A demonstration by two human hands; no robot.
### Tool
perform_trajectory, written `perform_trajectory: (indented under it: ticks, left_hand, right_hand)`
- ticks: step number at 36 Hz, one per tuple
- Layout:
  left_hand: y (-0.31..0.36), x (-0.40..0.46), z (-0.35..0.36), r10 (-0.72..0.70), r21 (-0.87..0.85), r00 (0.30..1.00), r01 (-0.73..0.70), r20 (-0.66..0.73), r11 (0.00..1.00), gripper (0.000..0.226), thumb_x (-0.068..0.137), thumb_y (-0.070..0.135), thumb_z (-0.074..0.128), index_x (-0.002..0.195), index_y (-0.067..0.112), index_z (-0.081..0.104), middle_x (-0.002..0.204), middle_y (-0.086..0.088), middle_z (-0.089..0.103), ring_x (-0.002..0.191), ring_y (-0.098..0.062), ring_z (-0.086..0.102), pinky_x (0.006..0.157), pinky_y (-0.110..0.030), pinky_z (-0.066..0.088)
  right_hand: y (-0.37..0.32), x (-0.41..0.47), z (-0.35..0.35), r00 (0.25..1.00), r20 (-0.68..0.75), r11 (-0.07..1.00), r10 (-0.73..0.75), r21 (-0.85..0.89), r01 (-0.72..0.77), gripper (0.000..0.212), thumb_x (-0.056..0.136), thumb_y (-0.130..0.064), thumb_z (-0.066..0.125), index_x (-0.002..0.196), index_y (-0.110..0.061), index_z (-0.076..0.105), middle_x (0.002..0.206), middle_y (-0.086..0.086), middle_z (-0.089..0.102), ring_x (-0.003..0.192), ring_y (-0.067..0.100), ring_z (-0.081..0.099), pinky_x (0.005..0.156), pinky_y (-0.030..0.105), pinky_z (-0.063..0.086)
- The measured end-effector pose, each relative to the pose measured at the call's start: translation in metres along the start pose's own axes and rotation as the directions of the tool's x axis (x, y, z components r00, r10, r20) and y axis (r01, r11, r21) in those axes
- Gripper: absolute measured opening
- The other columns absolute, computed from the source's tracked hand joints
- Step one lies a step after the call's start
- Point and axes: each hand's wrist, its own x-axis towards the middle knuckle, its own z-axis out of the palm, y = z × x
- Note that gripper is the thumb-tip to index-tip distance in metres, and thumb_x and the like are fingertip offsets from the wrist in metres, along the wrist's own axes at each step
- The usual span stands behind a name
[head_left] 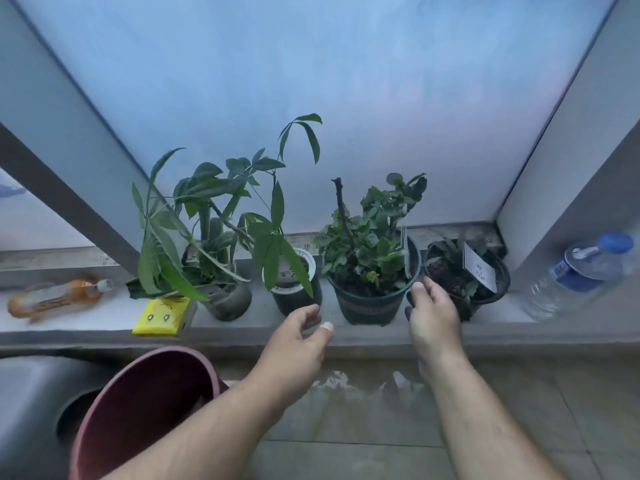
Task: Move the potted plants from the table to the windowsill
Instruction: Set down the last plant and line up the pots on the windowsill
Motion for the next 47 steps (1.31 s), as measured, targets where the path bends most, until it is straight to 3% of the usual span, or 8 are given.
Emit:
perform_trajectory:
  ticks: [9, 14, 17, 24, 31, 37, 45, 47]
  left_hand:
    - [-0.004, 0.028, 0.018, 0.013, -0.141, 0.998, -0.022, -0.059, 0.990, 0.058, 0.100, 0.038, 0.056, 0.152, 0.026, 0.036, 0.147, 0.010, 0.047, 0.134, -0.013, 0.049, 0.114, -0.044, 0.042]
    - [-0.004, 0.057, 0.036, 0.013, -0.223, 0.996, -0.031, -0.085, 0.974, 0.062, 0.099, 0.046, 0.053, 0.153, 0.021, 0.033, 0.152, 0.004, 0.044, 0.135, -0.018, 0.048, 0.116, -0.045, 0.039]
    - [-0.002, 0.065, 0.046, 0.033, -0.284, 0.997, -0.052, -0.070, 0.957, 0.059, 0.099, 0.045, 0.053, 0.152, 0.023, 0.036, 0.144, 0.007, 0.051, 0.133, -0.016, 0.050, 0.116, -0.046, 0.040]
    - [-0.002, 0.067, 0.060, 0.122, -0.315, 0.989, -0.142, -0.082, 0.938, 0.031, 0.100, 0.042, 0.053, 0.130, 0.035, 0.056, 0.128, 0.011, 0.067, 0.121, -0.014, 0.061, 0.111, -0.046, 0.046]
    - [0.002, 0.083, 0.049, 0.115, -0.185, 0.993, -0.120, -0.041, 0.975, 0.055, 0.097, 0.054, 0.039, 0.148, 0.034, 0.041, 0.147, 0.008, 0.053, 0.137, -0.020, 0.048, 0.114, -0.048, 0.040]
    - [-0.002, 0.116, 0.041, 0.105, -0.186, 0.993, -0.112, -0.047, 0.976, 0.077, 0.074, 0.080, 0.031, 0.135, 0.038, 0.052, 0.143, 0.011, 0.055, 0.137, -0.017, 0.047, 0.114, -0.049, 0.040]
    - [0.001, 0.063, 0.076, 0.150, -0.416, 0.983, -0.182, -0.108, 0.891, 0.034, 0.101, 0.044, 0.049, 0.134, 0.034, 0.052, 0.130, 0.011, 0.065, 0.121, -0.012, 0.061, 0.109, -0.047, 0.047]
    - [-0.003, 0.060, 0.082, 0.169, -0.393, 0.977, -0.207, -0.130, 0.896, 0.036, 0.099, 0.041, 0.052, 0.134, 0.037, 0.051, 0.131, 0.012, 0.065, 0.122, -0.011, 0.061, 0.110, -0.046, 0.046]
  right_hand:
    - [-0.014, 0.012, 0.003, 0.988, -0.041, 0.974, -0.149, -0.181, 0.140, 0.041, 0.099, -0.039, 0.046, 0.130, -0.016, 0.061, 0.130, -0.002, 0.065, 0.120, 0.018, 0.058, 0.110, 0.047, 0.045]
    - [-0.005, 0.028, 0.009, 0.979, -0.067, 0.959, -0.192, -0.225, 0.172, 0.032, 0.095, -0.029, 0.049, 0.096, 0.000, 0.060, 0.102, 0.025, 0.067, 0.100, 0.044, 0.062, 0.076, 0.040, 0.050]
    - [-0.005, 0.025, 0.008, 0.980, -0.069, 0.968, -0.185, -0.186, 0.169, 0.031, 0.098, -0.027, 0.049, 0.099, 0.001, 0.062, 0.106, 0.023, 0.069, 0.100, 0.036, 0.065, 0.087, 0.045, 0.055]
    - [-0.005, 0.022, 0.008, 0.983, -0.087, 0.981, -0.160, -0.122, 0.149, 0.027, 0.100, -0.025, 0.052, 0.092, -0.006, 0.070, 0.094, 0.015, 0.075, 0.078, 0.018, 0.061, 0.069, 0.031, 0.046]
    - [-0.001, 0.013, 0.015, 0.967, -0.232, 0.995, -0.103, -0.034, 0.097, 0.017, 0.094, -0.019, 0.061, 0.078, -0.017, 0.066, 0.067, -0.004, 0.066, 0.066, 0.016, 0.054, 0.067, 0.032, 0.047]
    - [0.008, 0.004, 0.023, 0.969, -0.248, 1.000, -0.009, 0.004, 0.010, 0.014, 0.085, -0.028, 0.074, 0.088, -0.015, 0.071, 0.082, -0.002, 0.073, 0.078, 0.022, 0.066, 0.079, 0.036, 0.055]
    - [-0.009, 0.026, 0.006, 0.991, -0.117, 0.996, -0.070, 0.048, 0.076, 0.038, 0.103, -0.028, 0.052, 0.138, -0.017, 0.058, 0.126, -0.004, 0.064, 0.109, 0.013, 0.057, 0.094, 0.029, 0.042]
    - [-0.006, 0.029, 0.006, 0.994, -0.067, 0.992, -0.088, 0.089, 0.094, 0.030, 0.105, -0.025, 0.049, 0.130, -0.021, 0.064, 0.118, -0.009, 0.068, 0.104, 0.008, 0.062, 0.090, 0.025, 0.046]
